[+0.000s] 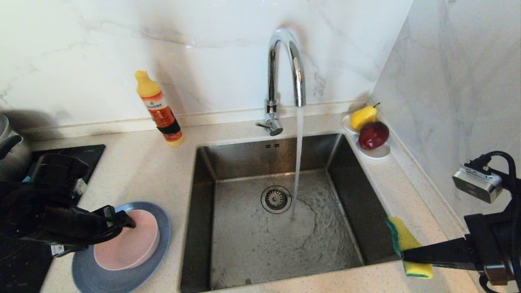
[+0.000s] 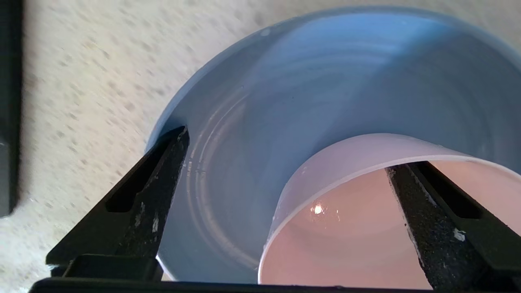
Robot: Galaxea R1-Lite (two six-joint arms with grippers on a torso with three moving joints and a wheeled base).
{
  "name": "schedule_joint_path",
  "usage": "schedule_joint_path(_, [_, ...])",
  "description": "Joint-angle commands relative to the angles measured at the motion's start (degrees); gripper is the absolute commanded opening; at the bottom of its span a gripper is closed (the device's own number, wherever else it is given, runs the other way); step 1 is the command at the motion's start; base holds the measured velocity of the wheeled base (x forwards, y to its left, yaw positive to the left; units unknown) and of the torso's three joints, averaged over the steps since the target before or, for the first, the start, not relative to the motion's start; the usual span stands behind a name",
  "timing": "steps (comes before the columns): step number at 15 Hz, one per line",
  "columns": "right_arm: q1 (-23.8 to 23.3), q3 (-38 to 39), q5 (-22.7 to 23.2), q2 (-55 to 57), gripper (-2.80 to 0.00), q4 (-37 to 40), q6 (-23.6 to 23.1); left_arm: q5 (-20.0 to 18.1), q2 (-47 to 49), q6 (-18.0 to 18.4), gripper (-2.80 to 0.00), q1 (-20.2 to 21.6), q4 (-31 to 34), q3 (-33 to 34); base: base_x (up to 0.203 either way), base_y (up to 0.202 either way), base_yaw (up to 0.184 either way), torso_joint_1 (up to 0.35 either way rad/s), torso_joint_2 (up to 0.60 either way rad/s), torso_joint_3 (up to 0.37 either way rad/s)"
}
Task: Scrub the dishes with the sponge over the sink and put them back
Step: Wash the bowl
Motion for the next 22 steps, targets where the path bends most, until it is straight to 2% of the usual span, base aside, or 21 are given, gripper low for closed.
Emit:
schedule_joint_path(1, [0.0, -0.1, 0.2, 0.5, -2.8, 0.1, 0.2, 0.0, 1.6, 0.3, 0.0, 1.7, 0.0, -0.3, 0.0, 0.0, 0.0, 0.0, 0.0, 0.0])
schedule_joint_path(8, [0.0, -0.1, 0.3, 0.5, -2.8, 0.1, 0.1, -0.2, 1.1, 2.5, 0.0, 7.4, 0.2, -3.0, 0.0, 0.0, 0.0, 0.0, 0.0, 0.0])
schedule_joint_path(12, [0.0, -0.1, 0.4, 0.5, -2.8, 0.1, 0.1, -0.6, 0.7, 2.0, 0.0, 7.6, 2.0, -3.2, 0.0, 0.0, 0.0, 0.0, 0.0, 0.0])
schedule_joint_path(18, [0.0, 0.0, 0.3, -0.3, -2.8, 0.1, 0.2, -5.2, 2.2, -1.0, 0.0, 8.2, 9.1, -6.1, 0.0, 0.0, 0.0, 0.0, 0.0, 0.0])
schedule_joint_path(22, [0.0, 0.1, 0.3, -0.4, -2.8, 0.1, 0.2, -5.4, 4.0, -1.2, 0.0, 8.5, 9.2, -6.4, 0.0, 0.0, 0.0, 0.0, 0.0, 0.0])
